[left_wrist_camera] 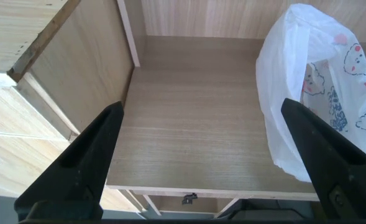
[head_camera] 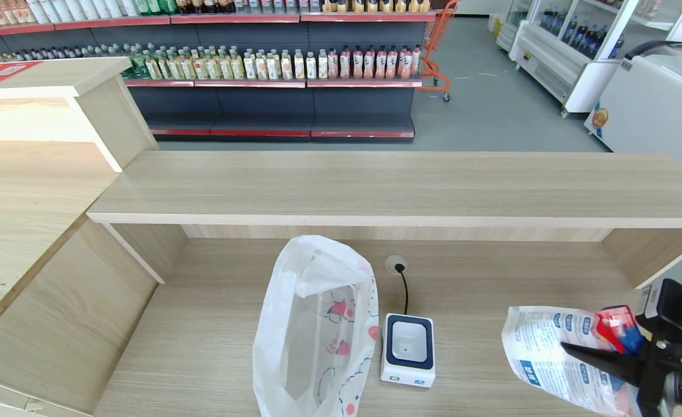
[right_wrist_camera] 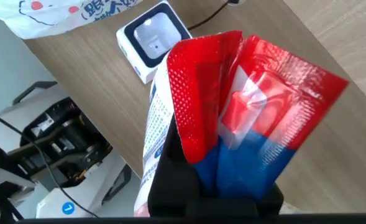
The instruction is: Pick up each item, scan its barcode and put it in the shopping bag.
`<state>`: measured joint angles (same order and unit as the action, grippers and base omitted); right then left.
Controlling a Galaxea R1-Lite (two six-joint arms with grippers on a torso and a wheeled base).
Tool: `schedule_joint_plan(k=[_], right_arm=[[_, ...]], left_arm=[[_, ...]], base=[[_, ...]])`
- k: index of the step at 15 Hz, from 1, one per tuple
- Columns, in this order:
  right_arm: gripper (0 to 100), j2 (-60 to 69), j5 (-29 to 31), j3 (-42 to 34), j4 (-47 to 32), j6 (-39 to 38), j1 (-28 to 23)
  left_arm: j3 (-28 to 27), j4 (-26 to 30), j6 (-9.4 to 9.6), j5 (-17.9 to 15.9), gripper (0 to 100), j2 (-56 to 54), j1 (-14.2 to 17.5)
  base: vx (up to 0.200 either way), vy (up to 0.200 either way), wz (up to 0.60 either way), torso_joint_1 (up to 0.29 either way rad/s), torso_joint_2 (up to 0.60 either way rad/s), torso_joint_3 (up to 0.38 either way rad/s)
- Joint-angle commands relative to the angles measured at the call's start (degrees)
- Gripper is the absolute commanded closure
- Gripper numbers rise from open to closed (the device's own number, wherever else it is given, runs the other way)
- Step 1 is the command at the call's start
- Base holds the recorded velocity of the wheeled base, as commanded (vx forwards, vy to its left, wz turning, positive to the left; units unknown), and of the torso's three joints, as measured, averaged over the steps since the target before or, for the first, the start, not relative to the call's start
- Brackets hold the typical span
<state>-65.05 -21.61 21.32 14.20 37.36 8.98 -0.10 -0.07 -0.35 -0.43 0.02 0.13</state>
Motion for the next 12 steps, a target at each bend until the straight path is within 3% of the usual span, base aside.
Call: schedule_joint_plan(k=[1,6,8,12], right_arm=[[100,-4.9,0.2,0.1,0.2,0.4,0.0],[100,-13.1,-0.2,3.3,0.2,9.8,0.2],[100,-17.5,-6.7,5.7,0.3,19.1,-0.9],[100,-21.3,-13.2,7.5,1.4,24.1,0.7]], left_arm=[[0.0,0.0,0.0,0.0,0,0.0,0.0],[0.0,0.0,0.0,0.0,0,0.0,0.0],[0.0,0.0,0.0,0.0,0,0.0,0.0],[0.0,0.0,0.0,0.0,0,0.0,0.0]], base=[[0.0,0.0,0.0,0.0,0.0,0.0],[0.0,0.0,0.0,0.0,0.0,0.0],[0.0,0.0,0.0,0.0,0.0,0.0],[0.0,0.0,0.0,0.0,0.0,0.0]])
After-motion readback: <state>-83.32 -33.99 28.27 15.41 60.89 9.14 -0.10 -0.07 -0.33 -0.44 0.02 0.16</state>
